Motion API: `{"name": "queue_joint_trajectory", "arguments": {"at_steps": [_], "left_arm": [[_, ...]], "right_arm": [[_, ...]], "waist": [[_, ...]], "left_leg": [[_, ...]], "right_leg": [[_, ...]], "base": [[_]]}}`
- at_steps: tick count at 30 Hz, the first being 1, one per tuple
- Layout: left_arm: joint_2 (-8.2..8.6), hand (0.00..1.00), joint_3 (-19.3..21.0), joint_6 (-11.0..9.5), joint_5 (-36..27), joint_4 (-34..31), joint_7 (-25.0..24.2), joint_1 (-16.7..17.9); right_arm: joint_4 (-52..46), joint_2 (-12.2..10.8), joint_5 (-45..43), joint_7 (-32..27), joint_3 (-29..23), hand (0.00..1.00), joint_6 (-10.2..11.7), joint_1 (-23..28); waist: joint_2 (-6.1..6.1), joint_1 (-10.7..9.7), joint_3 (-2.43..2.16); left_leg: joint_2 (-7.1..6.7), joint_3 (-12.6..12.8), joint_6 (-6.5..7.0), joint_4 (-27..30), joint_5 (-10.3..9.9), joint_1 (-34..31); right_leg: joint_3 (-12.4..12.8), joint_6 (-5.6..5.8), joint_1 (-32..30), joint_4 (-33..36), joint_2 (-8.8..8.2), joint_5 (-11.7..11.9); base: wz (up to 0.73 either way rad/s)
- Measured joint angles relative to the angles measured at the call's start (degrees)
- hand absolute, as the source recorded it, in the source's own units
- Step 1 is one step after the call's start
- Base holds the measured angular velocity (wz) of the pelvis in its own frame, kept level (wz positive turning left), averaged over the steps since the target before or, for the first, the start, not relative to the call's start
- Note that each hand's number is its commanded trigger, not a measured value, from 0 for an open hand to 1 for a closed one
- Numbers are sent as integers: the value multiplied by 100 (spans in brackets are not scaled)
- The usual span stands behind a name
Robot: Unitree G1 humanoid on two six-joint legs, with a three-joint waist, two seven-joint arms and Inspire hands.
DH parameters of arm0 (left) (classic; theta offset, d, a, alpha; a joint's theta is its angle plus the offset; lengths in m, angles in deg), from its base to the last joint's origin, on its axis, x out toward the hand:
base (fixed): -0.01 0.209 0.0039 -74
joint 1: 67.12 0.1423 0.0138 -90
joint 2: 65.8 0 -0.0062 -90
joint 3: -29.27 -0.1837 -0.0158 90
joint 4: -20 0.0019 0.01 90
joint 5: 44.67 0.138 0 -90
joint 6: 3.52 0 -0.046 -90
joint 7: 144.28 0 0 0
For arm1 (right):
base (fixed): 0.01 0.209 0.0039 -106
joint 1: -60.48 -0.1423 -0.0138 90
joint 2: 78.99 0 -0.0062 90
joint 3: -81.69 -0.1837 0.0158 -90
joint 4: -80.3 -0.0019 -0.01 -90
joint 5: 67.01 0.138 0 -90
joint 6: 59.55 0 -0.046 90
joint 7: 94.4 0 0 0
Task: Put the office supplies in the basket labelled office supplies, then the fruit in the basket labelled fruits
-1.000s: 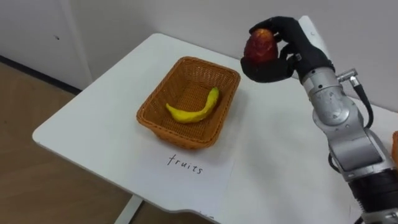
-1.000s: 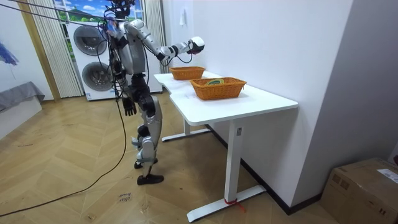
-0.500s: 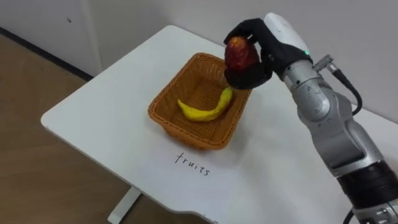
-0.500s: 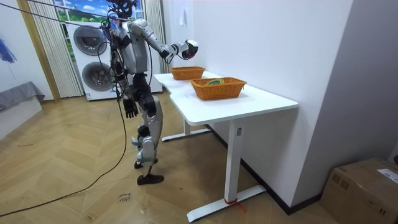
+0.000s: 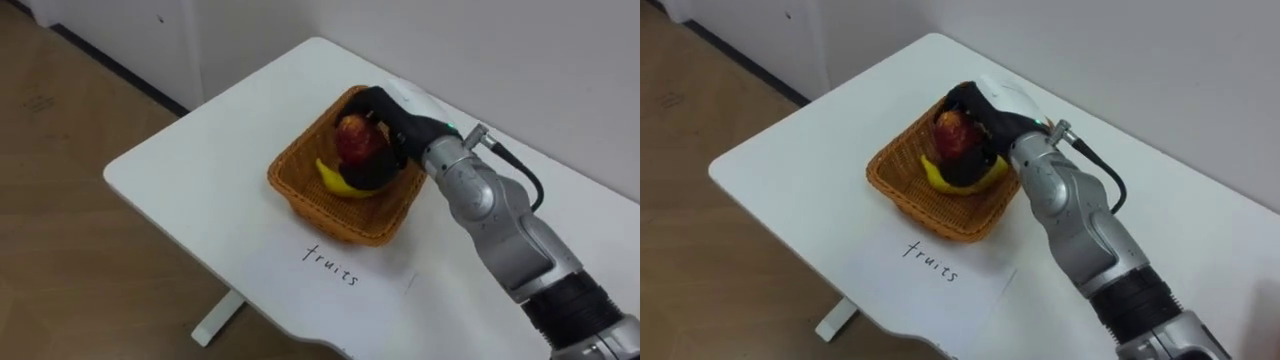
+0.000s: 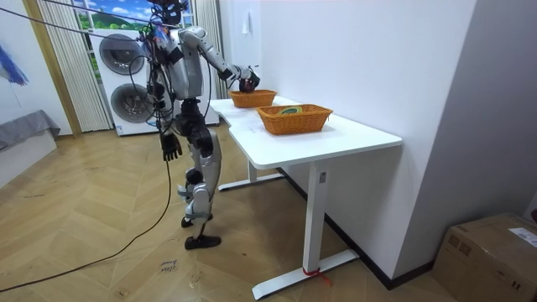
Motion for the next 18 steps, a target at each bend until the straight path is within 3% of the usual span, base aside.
{"name": "queue_joint_trajectory", "arguments": {"at_steps": [10, 13, 16, 18], "left_arm": [[-4, 0, 17, 106, -2, -55, 97, -96], [-3, 0, 20, 111, -2, -55, 97, -92], [-2, 0, 62, 111, -2, -53, 96, -87], [-3, 0, 72, 111, 1, -50, 97, -86]], "right_arm": [[290, 40, -29, 59, -12, 100, -116, 28], [290, 83, -29, 60, -16, 73, -116, 28], [289, 87, -30, 60, -20, 58, -116, 28], [288, 86, -30, 61, -22, 54, -115, 28]], "waist": [[4, -48, -9], [16, -53, -21], [28, -59, -44], [36, -59, -60]], "left_leg": [[7, 146, 1, -1, -2, 1], [10, 146, 0, 6, -1, 2], [9, 147, 0, 3, -1, 1], [6, 141, 0, 7, -2, 2]], "right_leg": [[171, 0, -10, -79, 17, 1], [179, 0, -3, -79, 21, 1], [209, -1, -3, -78, 21, 2], [247, -1, -3, -78, 22, 2]], "base": [[-7], [0], [0], [0]]}}
